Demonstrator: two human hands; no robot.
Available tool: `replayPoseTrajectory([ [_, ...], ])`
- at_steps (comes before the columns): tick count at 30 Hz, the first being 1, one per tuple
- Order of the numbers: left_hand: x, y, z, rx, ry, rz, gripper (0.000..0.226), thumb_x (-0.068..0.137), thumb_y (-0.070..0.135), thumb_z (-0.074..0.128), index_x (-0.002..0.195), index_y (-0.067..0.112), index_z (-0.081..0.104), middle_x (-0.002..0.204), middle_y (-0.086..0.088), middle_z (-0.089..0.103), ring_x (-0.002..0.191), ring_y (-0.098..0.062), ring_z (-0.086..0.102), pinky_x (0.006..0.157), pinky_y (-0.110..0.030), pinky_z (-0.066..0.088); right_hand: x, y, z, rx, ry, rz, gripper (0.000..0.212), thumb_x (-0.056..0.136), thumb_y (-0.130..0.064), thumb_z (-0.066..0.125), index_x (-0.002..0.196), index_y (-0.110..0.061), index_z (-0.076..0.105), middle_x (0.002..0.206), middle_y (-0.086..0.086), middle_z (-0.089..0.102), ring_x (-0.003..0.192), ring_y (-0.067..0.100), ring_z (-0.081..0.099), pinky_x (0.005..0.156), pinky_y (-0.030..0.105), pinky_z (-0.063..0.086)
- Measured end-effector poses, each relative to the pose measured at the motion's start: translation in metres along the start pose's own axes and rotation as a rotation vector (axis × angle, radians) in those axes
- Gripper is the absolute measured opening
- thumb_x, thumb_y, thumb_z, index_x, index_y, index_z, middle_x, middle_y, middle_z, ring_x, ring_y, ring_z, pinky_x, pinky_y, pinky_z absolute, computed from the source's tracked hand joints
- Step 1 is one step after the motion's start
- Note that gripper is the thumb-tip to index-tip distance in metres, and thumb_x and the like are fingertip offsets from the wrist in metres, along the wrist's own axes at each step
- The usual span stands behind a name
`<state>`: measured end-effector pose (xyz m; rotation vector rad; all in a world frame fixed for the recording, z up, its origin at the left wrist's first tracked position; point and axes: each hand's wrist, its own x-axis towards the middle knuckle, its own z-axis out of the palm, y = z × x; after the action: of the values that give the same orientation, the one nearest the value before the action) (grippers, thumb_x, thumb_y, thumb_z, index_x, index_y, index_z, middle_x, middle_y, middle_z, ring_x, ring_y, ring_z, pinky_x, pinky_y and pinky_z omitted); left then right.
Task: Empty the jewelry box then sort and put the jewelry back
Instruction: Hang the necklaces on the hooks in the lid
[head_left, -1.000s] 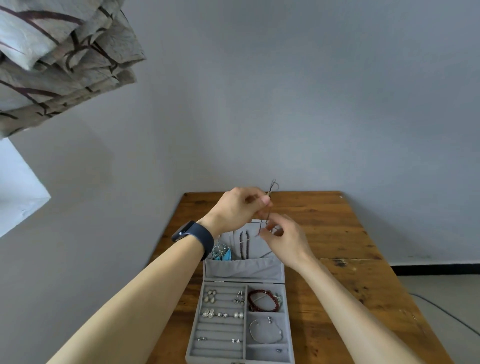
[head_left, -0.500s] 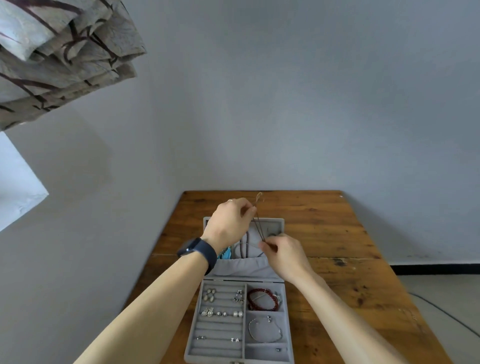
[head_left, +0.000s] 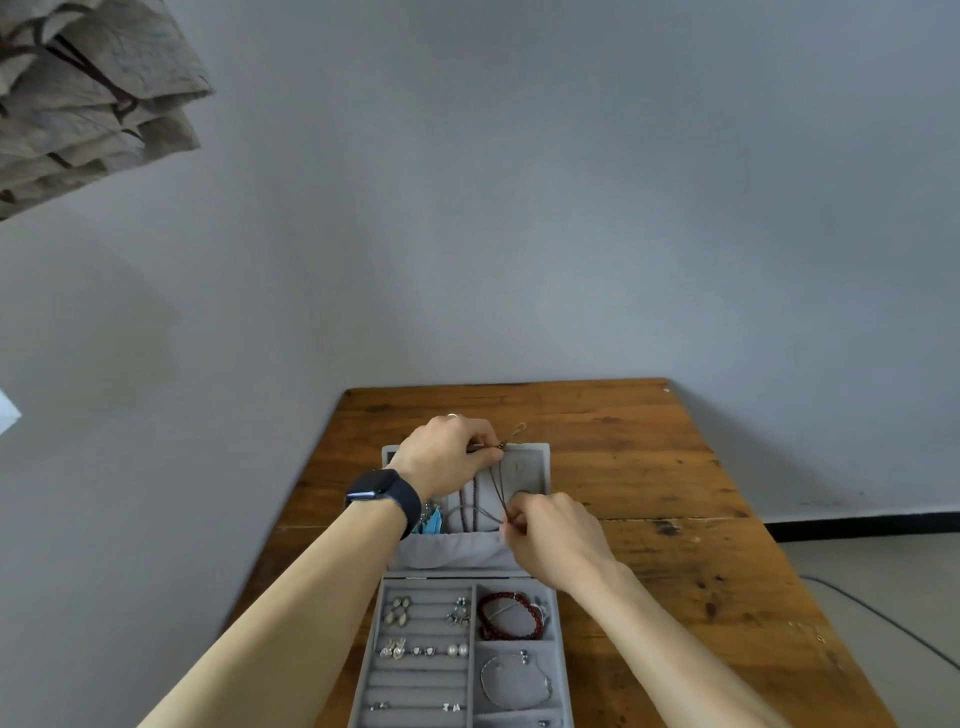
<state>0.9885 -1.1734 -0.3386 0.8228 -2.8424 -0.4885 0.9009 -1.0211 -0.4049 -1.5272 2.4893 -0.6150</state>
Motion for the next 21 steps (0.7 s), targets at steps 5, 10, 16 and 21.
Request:
replayPoseTrajectory([
  [5, 0.002, -0.002, -0.006, -0.009, -0.013, -0.027, 0.016, 0.088, 0.044, 0.073, 0.087, 0.028, 0.072, 0.096, 0.01, 0.067, 0.088, -0.009, 0.062, 0.078, -0.033, 0.057, -0.002, -0.005, 0.0, -0.081, 0.012, -0.068, 0.028, 0.1, -0.035, 0.047, 0.103, -0.018, 0.07, 0.107, 0.002, 0.063, 0.101, 0.025, 0.06, 0.074, 0.031, 0.047],
  [10, -0.005, 0.001, -0.007, 0.02, 0.006, -0.018, 0.016, 0.086, 0.041, 0.076, 0.085, 0.025, 0.073, 0.099, 0.008, 0.066, 0.087, -0.01, 0.062, 0.075, -0.031, 0.058, -0.003, -0.013, -0.002, -0.107, -0.096, -0.07, 0.027, 0.099, -0.038, 0.047, 0.097, -0.018, 0.065, 0.099, 0.002, 0.061, 0.088, 0.025, 0.062, 0.069, 0.033, 0.049],
  [16, -0.01, 0.004, -0.008, 0.151, 0.045, 0.051, 0.017, 0.089, 0.042, 0.071, 0.091, 0.026, 0.07, 0.101, 0.007, 0.062, 0.085, -0.014, 0.06, 0.073, -0.034, 0.057, -0.002, -0.01, -0.01, 0.049, 0.419, -0.058, 0.011, 0.094, -0.032, 0.061, 0.102, -0.025, 0.06, 0.1, -0.006, 0.059, 0.071, 0.014, 0.061, 0.054, 0.019, 0.039],
  [21, -0.012, 0.005, -0.01, 0.259, 0.033, 0.152, 0.012, 0.092, 0.038, 0.068, 0.095, 0.027, 0.069, 0.109, 0.006, 0.061, 0.09, -0.016, 0.059, 0.075, -0.034, 0.055, 0.013, -0.008, -0.014, 0.02, 0.465, -0.21, 0.023, 0.092, -0.017, 0.066, 0.115, -0.02, 0.067, 0.121, -0.002, 0.053, 0.072, 0.007, 0.048, 0.056, 0.019, 0.037],
])
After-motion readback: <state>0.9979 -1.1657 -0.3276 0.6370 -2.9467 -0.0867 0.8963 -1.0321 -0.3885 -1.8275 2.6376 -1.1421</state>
